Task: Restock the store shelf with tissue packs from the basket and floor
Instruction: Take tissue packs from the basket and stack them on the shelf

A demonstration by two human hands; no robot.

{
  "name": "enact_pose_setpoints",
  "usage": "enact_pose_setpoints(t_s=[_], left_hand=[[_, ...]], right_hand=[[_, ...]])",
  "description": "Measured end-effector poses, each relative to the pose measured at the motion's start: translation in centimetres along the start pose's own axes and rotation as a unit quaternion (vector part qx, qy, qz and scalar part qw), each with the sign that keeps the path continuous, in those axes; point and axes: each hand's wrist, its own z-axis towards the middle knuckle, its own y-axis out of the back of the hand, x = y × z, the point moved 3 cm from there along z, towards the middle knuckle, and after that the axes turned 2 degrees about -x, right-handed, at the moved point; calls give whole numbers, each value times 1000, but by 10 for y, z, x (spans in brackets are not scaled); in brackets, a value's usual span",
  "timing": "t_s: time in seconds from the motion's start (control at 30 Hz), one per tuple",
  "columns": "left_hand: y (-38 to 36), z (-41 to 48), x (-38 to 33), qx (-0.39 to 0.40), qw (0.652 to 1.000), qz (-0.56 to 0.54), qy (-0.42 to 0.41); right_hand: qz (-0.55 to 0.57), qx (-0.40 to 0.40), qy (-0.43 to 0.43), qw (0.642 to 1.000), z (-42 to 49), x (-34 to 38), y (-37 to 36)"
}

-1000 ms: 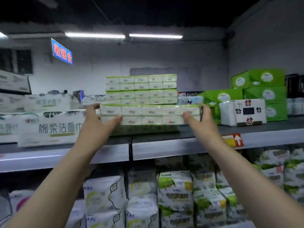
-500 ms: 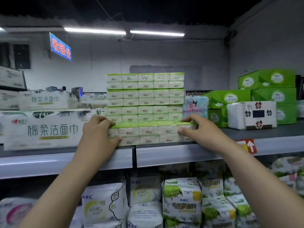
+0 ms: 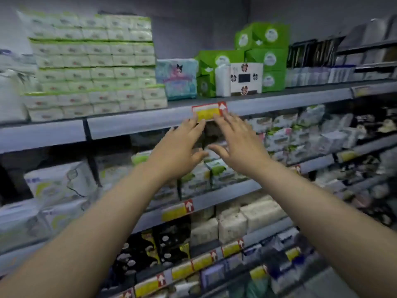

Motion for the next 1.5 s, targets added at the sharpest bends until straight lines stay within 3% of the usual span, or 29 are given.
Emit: enact_pose_setpoints(t_s=[0.23,0.47,0.77,0.97,1.2,1.5], left_hand=[[-113,-6,-108,125,990,-39,-42],[-239,-13,-201,247,957,-72,-134],[-437,-34,-299,419,866,-87,-258],[-540,-37,-341,487,799,-95,-340],[-676,-91,-386,538,742,-121,-381],[-871,-225,-390,589,725,-93,-344]], right_hand=[[-59,115,-110,986,-133,-104,-23],[-58,207,-247,945,-260,-193,-63],[-36,307,-459,833,-434,-272,-153],[-19,319,-574,754,-512,-304,-205],[12,371,-626,686,-610,-319,-288],[58,454,-600,656,-747,-349,-435]])
